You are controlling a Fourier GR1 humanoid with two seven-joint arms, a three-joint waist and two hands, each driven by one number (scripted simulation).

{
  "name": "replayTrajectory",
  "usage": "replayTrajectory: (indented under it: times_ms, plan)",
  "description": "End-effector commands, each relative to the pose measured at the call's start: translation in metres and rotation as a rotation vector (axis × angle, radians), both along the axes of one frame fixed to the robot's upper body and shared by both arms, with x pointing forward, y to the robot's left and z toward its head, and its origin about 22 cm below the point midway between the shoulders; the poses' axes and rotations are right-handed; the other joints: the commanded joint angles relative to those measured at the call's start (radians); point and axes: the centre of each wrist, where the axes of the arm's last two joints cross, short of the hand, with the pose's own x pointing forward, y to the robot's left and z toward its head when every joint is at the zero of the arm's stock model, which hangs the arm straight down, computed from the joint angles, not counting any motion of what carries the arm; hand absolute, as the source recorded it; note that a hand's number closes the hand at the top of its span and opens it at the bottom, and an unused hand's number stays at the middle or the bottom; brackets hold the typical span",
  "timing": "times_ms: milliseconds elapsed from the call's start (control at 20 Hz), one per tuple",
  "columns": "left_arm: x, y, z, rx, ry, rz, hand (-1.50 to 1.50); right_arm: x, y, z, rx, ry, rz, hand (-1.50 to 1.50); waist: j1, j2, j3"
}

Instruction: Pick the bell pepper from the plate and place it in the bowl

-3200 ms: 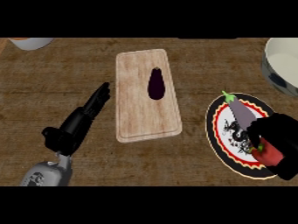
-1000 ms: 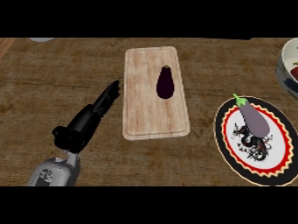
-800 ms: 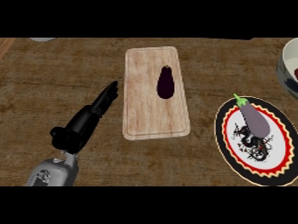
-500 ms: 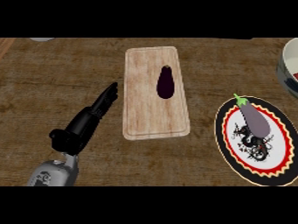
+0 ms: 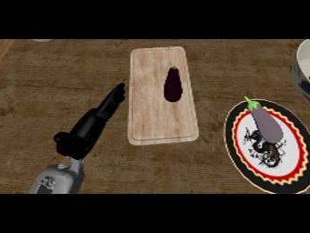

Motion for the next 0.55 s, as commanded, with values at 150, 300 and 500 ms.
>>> replayTrajectory:
  times_ms: [150, 300, 500]
  plan:
    - [0.002, -0.001, 0.008, -0.001, -0.012, -0.016, 0.0, -0.036, -0.032, 0.01, 0.101, -0.056, -0.066, -1.5, 0.002, 0.009, 0.007]
    - [0.0, -0.002, 0.003, -0.013, -0.011, -0.008, 0.0, -0.048, -0.039, 0.003, 0.093, -0.024, -0.055, -1.5, 0.004, 0.013, 0.008]
    - [0.004, 0.006, 0.005, 0.002, -0.021, 0.011, 0.0, -0.058, -0.046, 0.0, 0.097, -0.02, -0.012, -1.5, -0.007, 0.014, 0.011]
